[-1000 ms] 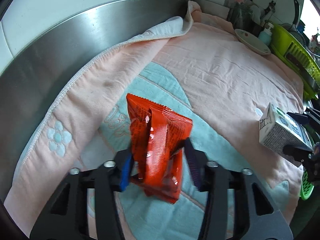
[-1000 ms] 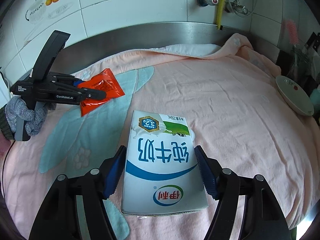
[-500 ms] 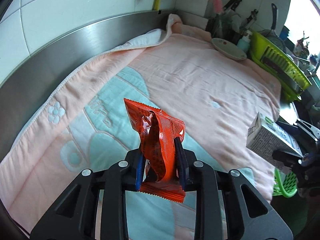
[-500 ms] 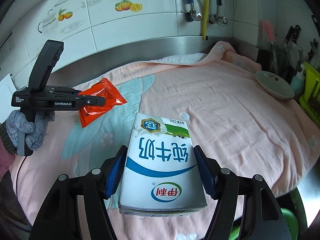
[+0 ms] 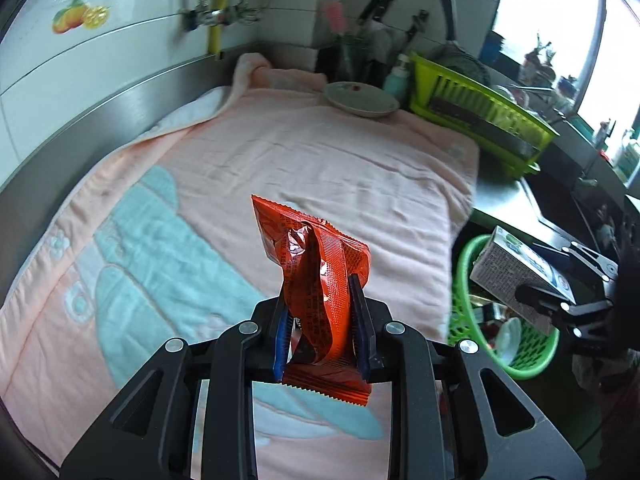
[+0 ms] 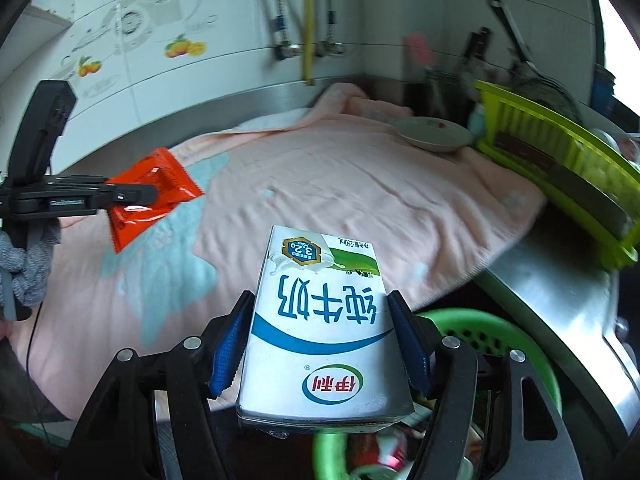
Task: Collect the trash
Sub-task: 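Carry the orange packet and milk carton over the green basket and release both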
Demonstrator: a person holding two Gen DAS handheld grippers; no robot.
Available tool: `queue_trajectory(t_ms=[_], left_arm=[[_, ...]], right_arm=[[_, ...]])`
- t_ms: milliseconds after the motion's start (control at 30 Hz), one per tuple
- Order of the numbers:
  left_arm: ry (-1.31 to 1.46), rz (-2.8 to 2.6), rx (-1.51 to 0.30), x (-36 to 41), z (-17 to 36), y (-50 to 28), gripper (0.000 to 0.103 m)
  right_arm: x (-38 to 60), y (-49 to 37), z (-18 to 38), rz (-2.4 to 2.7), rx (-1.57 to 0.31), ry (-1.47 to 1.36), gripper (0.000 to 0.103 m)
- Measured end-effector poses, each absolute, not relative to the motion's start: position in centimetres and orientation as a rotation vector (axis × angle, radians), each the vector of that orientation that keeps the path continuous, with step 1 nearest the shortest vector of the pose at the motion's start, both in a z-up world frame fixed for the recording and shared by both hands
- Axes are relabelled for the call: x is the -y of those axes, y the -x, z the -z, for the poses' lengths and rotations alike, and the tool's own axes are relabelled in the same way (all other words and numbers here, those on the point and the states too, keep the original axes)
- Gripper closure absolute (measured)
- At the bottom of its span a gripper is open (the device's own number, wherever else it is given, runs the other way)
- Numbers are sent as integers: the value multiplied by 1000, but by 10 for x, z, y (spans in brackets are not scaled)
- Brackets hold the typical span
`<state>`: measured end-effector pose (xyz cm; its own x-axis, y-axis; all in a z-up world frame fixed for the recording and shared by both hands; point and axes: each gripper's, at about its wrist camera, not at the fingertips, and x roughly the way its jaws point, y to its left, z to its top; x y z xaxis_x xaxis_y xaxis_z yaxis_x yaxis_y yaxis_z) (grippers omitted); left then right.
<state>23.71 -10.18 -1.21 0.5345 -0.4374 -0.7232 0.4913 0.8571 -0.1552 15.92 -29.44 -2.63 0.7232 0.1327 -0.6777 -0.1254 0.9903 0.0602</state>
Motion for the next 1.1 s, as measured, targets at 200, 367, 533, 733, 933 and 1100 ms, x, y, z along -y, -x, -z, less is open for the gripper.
queue_trajectory(t_ms=[200, 367, 533, 733, 933, 1100], left_arm=[[-92, 642, -824, 148, 6, -211, 78], [-117, 705, -827, 185, 8, -195, 78], [-130, 763, -843, 223, 15, -181, 78], [-152, 802, -874, 257, 30, -172, 78], [-173, 820, -927, 284, 52, -169, 78], [-179, 833, -963, 300, 66, -167, 76]], right_arm=[[352, -132, 43, 13, -791, -32, 38], [391, -114, 62, 115, -816, -78, 38], [419, -102, 79, 169, -834, -147, 36], [422, -86, 75, 173, -810, -151, 31], [418, -66, 64, 164, -762, -142, 23], [418, -50, 61, 162, -741, -154, 21]])
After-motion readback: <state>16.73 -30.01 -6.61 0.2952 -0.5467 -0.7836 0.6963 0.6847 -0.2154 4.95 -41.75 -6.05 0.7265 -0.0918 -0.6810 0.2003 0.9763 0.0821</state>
